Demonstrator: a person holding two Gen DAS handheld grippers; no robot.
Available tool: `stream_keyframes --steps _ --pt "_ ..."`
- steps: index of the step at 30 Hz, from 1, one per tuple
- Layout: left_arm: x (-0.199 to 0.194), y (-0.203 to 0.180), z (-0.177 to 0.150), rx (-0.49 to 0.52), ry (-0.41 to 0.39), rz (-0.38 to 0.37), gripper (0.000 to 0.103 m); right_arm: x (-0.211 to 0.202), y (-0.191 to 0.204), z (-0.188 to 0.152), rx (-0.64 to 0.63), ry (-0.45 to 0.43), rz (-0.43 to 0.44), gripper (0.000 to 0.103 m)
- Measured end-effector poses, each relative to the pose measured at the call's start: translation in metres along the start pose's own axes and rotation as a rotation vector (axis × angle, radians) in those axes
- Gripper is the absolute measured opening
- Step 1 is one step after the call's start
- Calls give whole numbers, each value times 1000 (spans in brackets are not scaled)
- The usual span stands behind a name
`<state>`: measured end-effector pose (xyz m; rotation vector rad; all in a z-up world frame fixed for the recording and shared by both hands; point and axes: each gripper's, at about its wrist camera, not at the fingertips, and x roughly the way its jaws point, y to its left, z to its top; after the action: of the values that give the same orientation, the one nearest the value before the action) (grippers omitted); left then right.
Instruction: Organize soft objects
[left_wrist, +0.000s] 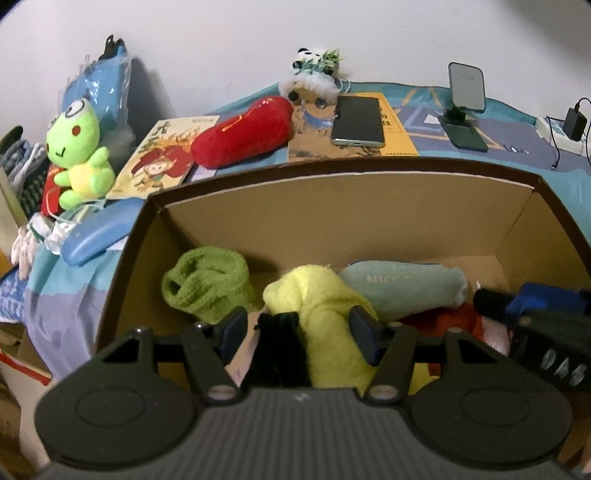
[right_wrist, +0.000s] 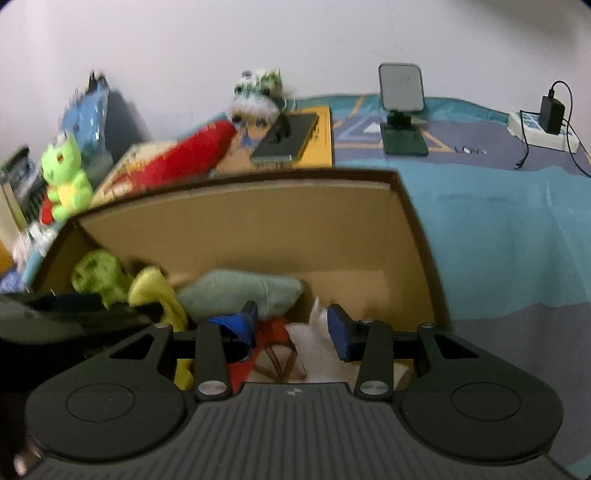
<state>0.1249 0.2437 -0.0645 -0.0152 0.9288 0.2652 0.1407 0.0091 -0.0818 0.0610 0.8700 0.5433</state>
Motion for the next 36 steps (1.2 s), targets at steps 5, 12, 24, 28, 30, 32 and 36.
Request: stream_keyframes --steps 5,12,24,28,30,32,36 --pt "2 1 -2 -14 10 -17 61 2 -4 2 20 8 23 24" --pt "3 -5 -6 10 -2 2 62 5 -5 0 29 19 49 24" --pt "9 -3 -5 -1 13 -23 63 4 -5 -4 24 -8 60 24" --pt "10 -6 -5 15 11 -20 63 4 -5 -4 23 -10 61 24" --pt "11 -6 -5 18 12 -22 63 4 -5 -4 25 -12 62 24" --pt "12 -5 -4 19 13 -24 63 4 -5 -4 26 -12 65 24" --pt "12 -5 -5 21 14 -28 63 4 -5 -4 25 -13 63 24"
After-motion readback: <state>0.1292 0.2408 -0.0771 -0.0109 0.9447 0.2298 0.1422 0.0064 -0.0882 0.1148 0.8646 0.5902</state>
